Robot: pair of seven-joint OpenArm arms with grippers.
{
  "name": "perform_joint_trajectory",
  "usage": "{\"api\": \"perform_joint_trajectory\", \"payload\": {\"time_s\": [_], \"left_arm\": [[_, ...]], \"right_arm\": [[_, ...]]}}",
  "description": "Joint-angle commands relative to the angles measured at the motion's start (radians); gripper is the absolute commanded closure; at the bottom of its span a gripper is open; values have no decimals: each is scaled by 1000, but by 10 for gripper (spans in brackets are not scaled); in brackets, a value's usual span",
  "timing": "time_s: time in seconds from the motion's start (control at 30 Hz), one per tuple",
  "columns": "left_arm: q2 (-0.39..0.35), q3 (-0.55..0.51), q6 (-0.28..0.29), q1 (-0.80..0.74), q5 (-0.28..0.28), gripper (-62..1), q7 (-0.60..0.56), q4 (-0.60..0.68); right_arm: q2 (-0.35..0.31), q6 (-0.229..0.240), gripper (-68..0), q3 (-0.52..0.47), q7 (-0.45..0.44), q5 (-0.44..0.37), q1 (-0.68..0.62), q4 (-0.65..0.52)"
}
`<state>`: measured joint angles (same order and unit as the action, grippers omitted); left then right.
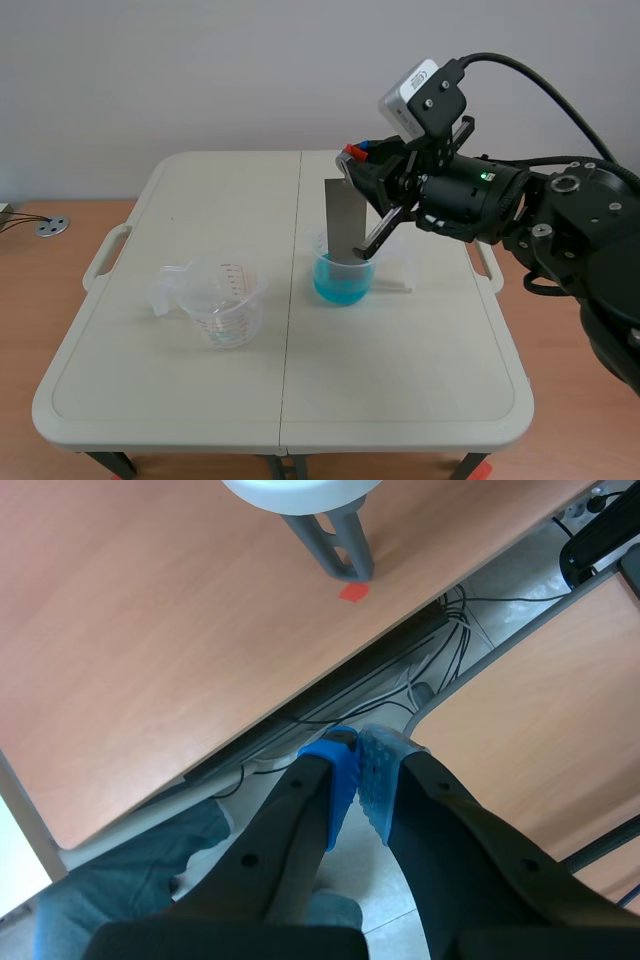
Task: Hold the metal plate by the orange handle, dip it into the blue solution, take it out and point at it, then put the plate back in the beaker on the left.
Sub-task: 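Lower the plate into the blue solution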
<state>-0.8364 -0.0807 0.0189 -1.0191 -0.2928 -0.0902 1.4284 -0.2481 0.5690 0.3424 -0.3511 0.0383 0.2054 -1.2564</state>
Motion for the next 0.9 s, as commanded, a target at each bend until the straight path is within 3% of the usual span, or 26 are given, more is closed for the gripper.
{"api": "perform_joint_trajectory", "payload": {"time_s": [0.0, 0.2, 0.47, 0.87], "left_arm": [[7, 1, -1, 1, -2, -18, -10, 4], [7, 1, -1, 3, -2, -18, -3, 4], [7, 1, -1, 3, -2, -18, -3, 4], [7, 1, 2, 3, -2, -18, -3, 4]], "right_arm": [[5, -7, -13, -1, -30, -14, 39, 6], [8, -31, -13, -1, -64, -14, 47, 58], [22, -56, -13, -1, -98, 46, 47, 113], [25, -56, -13, -1, -127, 83, 47, 171]]}}
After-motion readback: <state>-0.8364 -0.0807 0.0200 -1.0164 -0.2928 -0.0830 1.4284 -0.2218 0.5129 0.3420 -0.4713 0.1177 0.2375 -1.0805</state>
